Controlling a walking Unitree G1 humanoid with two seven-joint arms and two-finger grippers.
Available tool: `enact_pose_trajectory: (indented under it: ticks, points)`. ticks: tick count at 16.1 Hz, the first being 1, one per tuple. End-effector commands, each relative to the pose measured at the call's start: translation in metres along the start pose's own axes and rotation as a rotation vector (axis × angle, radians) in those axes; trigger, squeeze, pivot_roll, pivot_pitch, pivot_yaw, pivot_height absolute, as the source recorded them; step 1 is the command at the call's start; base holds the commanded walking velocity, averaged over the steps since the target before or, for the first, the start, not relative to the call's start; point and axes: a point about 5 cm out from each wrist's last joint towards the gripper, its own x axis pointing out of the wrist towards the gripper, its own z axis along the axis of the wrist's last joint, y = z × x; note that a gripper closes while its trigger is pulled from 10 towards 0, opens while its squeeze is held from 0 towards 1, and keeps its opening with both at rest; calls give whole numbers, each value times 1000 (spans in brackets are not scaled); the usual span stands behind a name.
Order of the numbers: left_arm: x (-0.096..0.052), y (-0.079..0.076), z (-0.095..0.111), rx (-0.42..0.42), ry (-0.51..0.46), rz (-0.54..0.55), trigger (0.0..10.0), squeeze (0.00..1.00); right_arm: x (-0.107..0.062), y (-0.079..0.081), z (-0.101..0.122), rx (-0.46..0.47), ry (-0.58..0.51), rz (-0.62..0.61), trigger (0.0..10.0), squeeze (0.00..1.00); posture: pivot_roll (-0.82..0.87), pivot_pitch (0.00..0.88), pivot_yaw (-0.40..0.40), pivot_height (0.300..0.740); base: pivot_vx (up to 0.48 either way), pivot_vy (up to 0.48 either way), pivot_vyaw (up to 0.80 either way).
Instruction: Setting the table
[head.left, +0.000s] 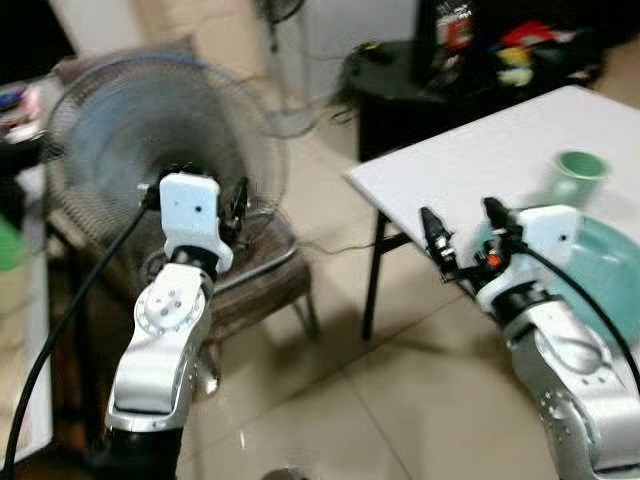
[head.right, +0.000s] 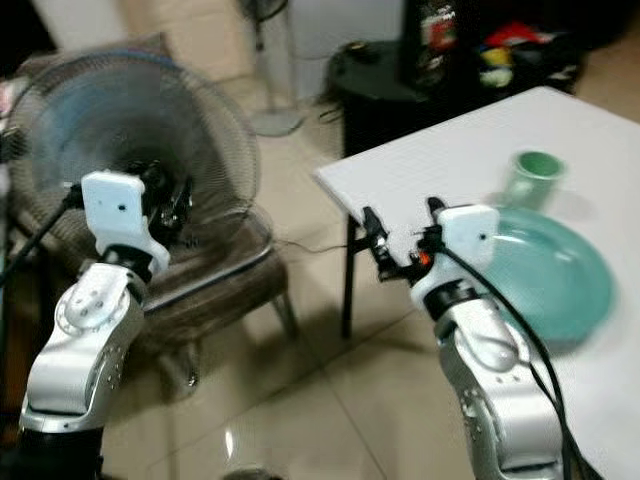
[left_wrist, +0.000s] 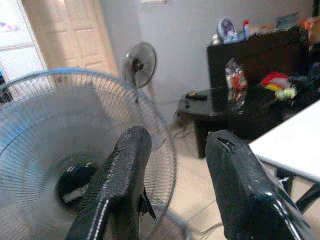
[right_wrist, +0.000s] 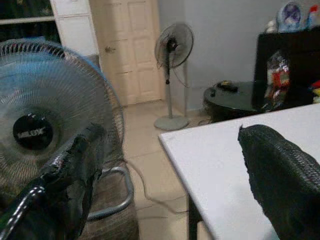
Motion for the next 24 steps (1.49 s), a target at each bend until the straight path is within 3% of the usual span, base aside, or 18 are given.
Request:
enact_pose_trajectory:
  ticks: [1, 3, 6, 9, 10, 12, 16, 18, 24]
  points:
    - [-6, 3, -10, 57, 63, -35, 10000, 0, 2, 8, 4, -13, -31, 40, 10000, 1000, 31, 0, 83, 740, 0, 0, 800]
    - [-7, 1, -12, 30, 81, -84, 10000, 0, 3, 7, 3, -22, -35, 35, 10000, 1000, 31, 0, 75, 740, 0, 0, 800]
    - [-5, 0, -8, -13, 68, -68, 10000, 0, 1, 8, 4, -99, -38, 44, 10000, 1000, 27, 0, 67, 740, 0, 0, 800]
    - [-6, -3, -10, -1, 80, -93, 10000, 0, -4, 4, 6, -113, -24, 38, 10000, 1000, 15, 0, 73, 740, 0, 0, 800]
    - [-7, -4, -12, 11, 84, -101, 10000, 0, -7, 2, 6, -158, -20, 44, 10000, 1000, 13, 0, 77, 740, 0, 0, 475]
    - [-8, -3, -13, 16, 91, -115, 10000, 0, -10, -5, -1, -132, 32, 14, 10000, 1000, 15, 0, 82, 740, 0, 0, 644]
    - [-10, -3, -14, 23, 111, -131, 10000, 0, -2, -1, -7, -61, 29, -10, 10000, 1000, 28, 0, 89, 740, 0, 0, 800]
    - [-11, -5, -15, 22, 112, -130, 10000, 0, 1, 0, -8, -90, 22, -2, 10000, 1000, 30, 0, 92, 740, 0, 0, 800]
    - [-11, -2, -13, 35, 114, -142, 10000, 0, 8, 6, -18, -9, 95, 65, 10000, 1000, 26, 0, 96, 740, 0, 0, 800]
